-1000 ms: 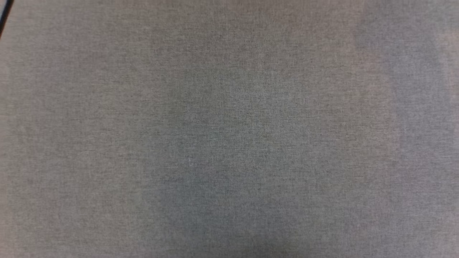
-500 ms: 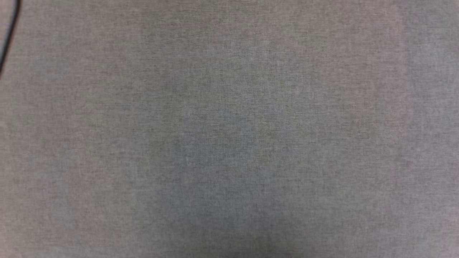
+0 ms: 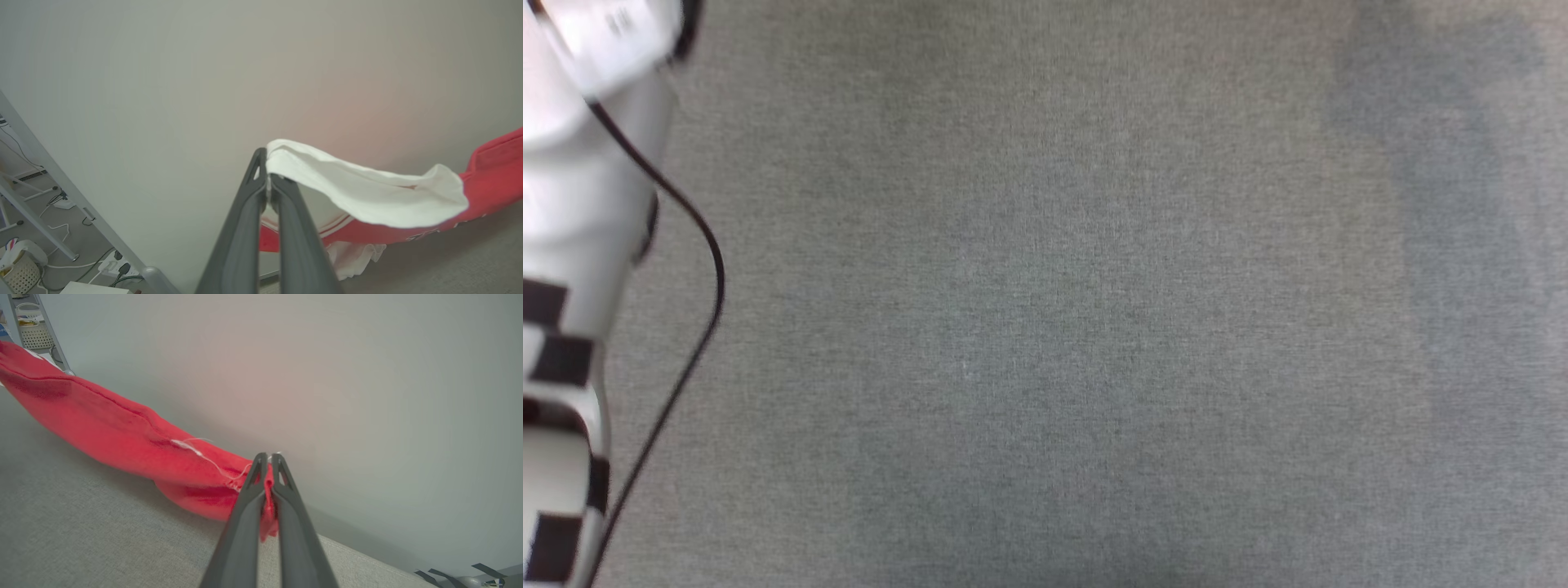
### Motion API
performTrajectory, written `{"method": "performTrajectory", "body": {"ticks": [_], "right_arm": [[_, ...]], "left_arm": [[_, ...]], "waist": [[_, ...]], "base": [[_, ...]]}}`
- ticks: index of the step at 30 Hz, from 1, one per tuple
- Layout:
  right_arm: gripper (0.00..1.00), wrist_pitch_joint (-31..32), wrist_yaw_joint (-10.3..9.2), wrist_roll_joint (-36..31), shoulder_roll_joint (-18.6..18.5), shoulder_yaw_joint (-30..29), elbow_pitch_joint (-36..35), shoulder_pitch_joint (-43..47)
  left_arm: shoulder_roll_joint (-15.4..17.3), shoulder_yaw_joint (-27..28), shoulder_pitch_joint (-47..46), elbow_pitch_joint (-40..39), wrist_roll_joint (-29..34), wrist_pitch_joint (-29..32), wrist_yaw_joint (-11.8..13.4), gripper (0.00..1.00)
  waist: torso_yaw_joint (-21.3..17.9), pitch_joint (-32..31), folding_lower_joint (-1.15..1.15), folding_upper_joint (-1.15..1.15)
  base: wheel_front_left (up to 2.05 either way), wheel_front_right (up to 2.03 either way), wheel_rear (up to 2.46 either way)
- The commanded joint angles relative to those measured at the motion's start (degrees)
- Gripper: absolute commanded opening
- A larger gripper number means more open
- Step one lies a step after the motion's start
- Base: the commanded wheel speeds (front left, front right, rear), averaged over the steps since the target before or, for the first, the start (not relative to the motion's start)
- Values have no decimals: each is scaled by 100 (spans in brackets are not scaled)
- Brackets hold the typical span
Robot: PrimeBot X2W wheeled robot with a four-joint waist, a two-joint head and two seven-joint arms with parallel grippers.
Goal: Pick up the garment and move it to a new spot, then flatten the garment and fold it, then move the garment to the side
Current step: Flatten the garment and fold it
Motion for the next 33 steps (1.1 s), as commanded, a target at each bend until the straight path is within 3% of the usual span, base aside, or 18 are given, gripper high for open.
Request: {"method": "performTrajectory", "body": {"ticks": [1,8,17,22,33], "right_arm": [[0,-99,-4,135,-36,102,-35,337],[0,-252,-4,528,-335,592,-397,1627],[0,-280,-4,929,-720,738,-891,3451],[0,-301,-4,1138,-794,528,-1183,4407],[0,-35,-4,1063,-914,-176,-1843,6318]], "left_arm": [[78,3,440,-154,-52,-59,95,0],[320,-56,2370,-1068,-269,-82,499,0],[661,-241,4799,-2285,-637,100,1078,0],[778,-290,5849,-2732,-910,168,1320,0],[664,-231,7872,-3450,-1573,57,1940,0]], "waist": [[38,-476,0,20],[126,-1148,0,20],[216,-1965,0,20],[215,-2268,0,20],[203,-2716,0,20]], "base": [[0,0,0],[0,0,0],[0,0,0],[0,0,0],[0,0,0]]}}
